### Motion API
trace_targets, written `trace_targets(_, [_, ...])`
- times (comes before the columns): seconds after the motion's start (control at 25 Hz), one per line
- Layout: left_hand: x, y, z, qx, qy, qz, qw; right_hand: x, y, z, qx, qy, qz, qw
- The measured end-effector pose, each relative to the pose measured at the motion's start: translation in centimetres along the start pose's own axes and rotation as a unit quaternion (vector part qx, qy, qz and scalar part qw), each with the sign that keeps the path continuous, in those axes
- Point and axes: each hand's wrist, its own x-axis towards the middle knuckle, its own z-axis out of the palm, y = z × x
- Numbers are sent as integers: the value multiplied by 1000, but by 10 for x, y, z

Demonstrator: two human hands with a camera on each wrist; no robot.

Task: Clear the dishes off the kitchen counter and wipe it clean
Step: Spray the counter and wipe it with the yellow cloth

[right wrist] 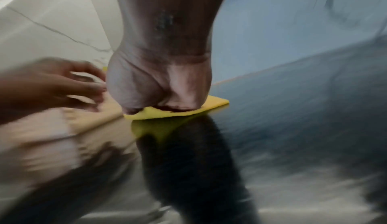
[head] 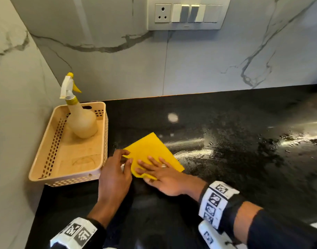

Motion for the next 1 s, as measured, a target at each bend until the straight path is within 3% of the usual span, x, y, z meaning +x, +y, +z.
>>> trace_targets(0.08, [0,5,-2,16,-15,10,1000,-15,50,-13,-2,29,113,993])
trace_targets(0.16, [-5,4,-6,45,-35,14,998,-21,81,-21,-20,85,246,965])
trace_targets(0.2, [-8,2,-8,51,-49,14,997,-20,78,-17,-24,91,265,960])
trace_targets(0.28, [-18,-9,-12,56,-94,17,994,-18,36,13,-37,78,207,974])
trace_targets(0.4, [-49,-34,-24,85,-138,65,985,-67,-41,64,-66,50,-5,997])
trace_targets(0.48, [-76,-50,-36,114,-147,69,980,-108,-37,70,-76,31,-62,995])
trace_targets(0.56, [-100,-65,-45,160,-137,61,976,-129,-1,68,-50,37,38,997])
trace_targets(0.6, [-110,-71,-48,185,-127,55,973,-130,16,62,-37,80,120,989])
trace_targets(0.68, [-123,-77,-52,200,-99,37,974,-110,23,53,-7,149,294,944])
trace_targets(0.72, [-129,-78,-53,200,-88,30,975,-94,5,57,0,161,328,931])
trace_targets(0.76, [-133,-78,-53,199,-81,28,976,-84,-23,71,-11,164,306,938])
trace_targets(0.84, [-139,-75,-53,196,-78,33,977,-83,-84,112,-65,167,125,976])
trace_targets(0.88, [-141,-74,-53,195,-81,32,977,-98,-105,126,-85,134,41,986])
trace_targets(0.96, [-140,-72,-55,197,-93,29,976,-133,-98,124,-123,100,-46,986])
trace_targets(1.0, [-140,-71,-56,199,-95,35,975,-148,-77,123,-151,117,-40,981])
